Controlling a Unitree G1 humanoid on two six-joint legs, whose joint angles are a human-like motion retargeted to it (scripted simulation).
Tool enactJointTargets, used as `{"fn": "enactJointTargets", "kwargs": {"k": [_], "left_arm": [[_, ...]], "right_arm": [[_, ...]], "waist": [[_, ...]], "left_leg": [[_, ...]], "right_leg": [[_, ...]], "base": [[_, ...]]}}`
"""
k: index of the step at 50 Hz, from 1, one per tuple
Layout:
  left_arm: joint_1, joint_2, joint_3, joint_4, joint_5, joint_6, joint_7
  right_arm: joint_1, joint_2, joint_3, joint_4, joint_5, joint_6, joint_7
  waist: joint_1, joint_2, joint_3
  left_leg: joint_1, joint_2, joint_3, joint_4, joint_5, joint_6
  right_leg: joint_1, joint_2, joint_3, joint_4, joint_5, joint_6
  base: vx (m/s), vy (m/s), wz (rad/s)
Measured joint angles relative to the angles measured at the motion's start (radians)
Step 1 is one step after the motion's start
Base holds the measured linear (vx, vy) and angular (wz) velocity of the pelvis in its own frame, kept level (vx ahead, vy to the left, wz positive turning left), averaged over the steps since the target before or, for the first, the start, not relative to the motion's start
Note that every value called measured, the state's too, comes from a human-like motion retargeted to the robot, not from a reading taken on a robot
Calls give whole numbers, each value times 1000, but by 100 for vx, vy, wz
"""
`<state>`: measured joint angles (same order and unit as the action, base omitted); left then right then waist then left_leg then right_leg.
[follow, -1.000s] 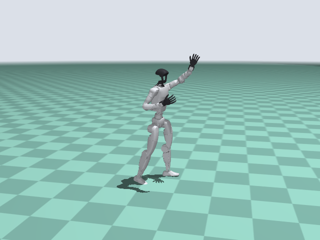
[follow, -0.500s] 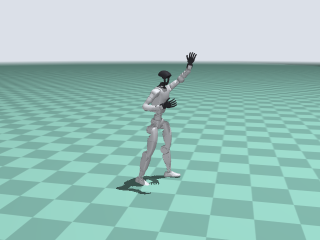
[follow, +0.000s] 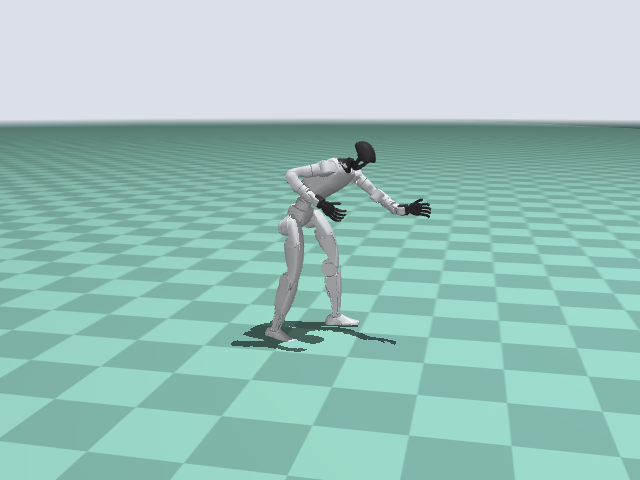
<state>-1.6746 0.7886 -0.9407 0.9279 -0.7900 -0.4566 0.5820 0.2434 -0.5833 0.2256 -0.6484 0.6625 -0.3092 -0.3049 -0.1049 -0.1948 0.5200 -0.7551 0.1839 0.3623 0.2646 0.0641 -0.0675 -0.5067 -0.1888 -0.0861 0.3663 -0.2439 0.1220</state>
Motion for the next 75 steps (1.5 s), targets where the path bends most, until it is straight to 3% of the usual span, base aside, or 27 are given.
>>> {"fn": "enactJointTargets", "kwargs": {"k": [8, 18, 21, 25, 30, 37, 43, 47, 50, 55, 57, 63, 67, 75], "left_arm": [[200, -118, 100, 41, -59, -34, 25], [201, -218, 75, 178, -82, -20, 28], [211, -243, 60, 217, -102, -19, 27], [295, -228, 83, 247, -73, -68, -9], [352, -194, 76, 272, -124, -56, -21], [355, -145, 94, 294, -210, -48, -35], [240, -125, 66, 289, -222, -65, -38], [169, -111, 48, 285, -206, -73, -47], [177, -97, 50, 281, -192, -71, -58], [249, -83, 92, 259, -150, -62, -62], [258, -94, 100, 241, -193, -19, -11], [358, -111, 179, 189, -131, -21, -7], [400, -137, 205, 186, -85, 6, -16], [369, -177, 222, 181, -28, 75, -46]], "right_arm": [[-5, 17, 70, -48, 64, -20, -10], [-95, 23, 131, -125, 129, -67, -47], [-87, 10, 145, -149, 142, -67, -57], [-57, 2, 252, -170, 213, -163, -13], [-48, -42, 311, -203, 261, -156, -1], [-24, -91, 333, -244, 321, -159, 9], [-36, -60, 268, -228, 295, -158, 12], [-51, -25, 217, -220, 269, -151, 24], [-48, -5, 210, -209, 255, -143, 35], [-28, 12, 208, -184, 217, -124, 55], [-32, -21, 148, -173, 129, -36, 12], [5, -33, 36, -162, 4, 16, 36], [27, -2, 30, -126, -18, 17, 53], [70, 58, 32, -55, -63, 37, 84]], "waist": [[-91, -15, 0], [-151, -9, 0], [-184, -45, 0], [-230, -190, 0], [-274, -246, 0], [-316, -248, 0], [-281, -163, 0], [-201, -65, 0], [-155, -40, 0], [-123, -30, 0], [-117, -10, 0], [-56, 29, -7], [-16, 51, -69], [67, 116, -251]], "left_leg": [[-421, 39, 3, 399, -133, 28], [-801, 62, 41, 504, -134, 0], [-815, 44, 91, 468, -112, -19], [-815, 132, 223, 638, -164, -29], [-815, 165, 243, 680, -185, -37], [-815, 159, 245, 642, -146, -38], [-815, 106, 239, 439, -39, -42], [-809, 121, 165, 326, 6, -49], [-709, 132, 136, 258, 14, -54], [-438, 105, 135, 132, 19, -57], [-227, -3, 117, -168, 132, -39], [129, -34, 138, -286, 116, -62], [296, -49, 150, -321, 86, -67], [492, -68, 135, -332, 22, -76]], "right_leg": [[-425, -62, 59, 434, -194, -70], [-878, -55, 174, 607, -213, -104], [-952, -67, 233, 625, -203, -97], [-1053, -48, 366, 769, -220, -75], [-1063, -22, 395, 776, -210, -71], [-1063, -17, 392, 742, -167, -53], [-1061, -27, 334, 581, -59, -31], [-964, 10, 217, 390, 35, -21], [-812, 37, 163, 254, 90, -9], [-510, 39, 119, 82, 133, 16], [-358, 17, 115, -53, 173, 16], [2, 11, 81, -175, 172, 60], [176, 3, 66, -228, 168, 88], [389, -10, 20, -242, 133, 140]], "base": [[-6, 14, 19], [-7, 11, -4], [-4, 6, 29], [0, 3, -37], [0, 3, -33], [-2, 0, -1], [0, -2, 9], [5, -4, -91], [9, -7, -79], [9, -7, 13], [12, -8, 56], [18, -7, 2], [20, -6, -4], [19, -7, 16]]}}
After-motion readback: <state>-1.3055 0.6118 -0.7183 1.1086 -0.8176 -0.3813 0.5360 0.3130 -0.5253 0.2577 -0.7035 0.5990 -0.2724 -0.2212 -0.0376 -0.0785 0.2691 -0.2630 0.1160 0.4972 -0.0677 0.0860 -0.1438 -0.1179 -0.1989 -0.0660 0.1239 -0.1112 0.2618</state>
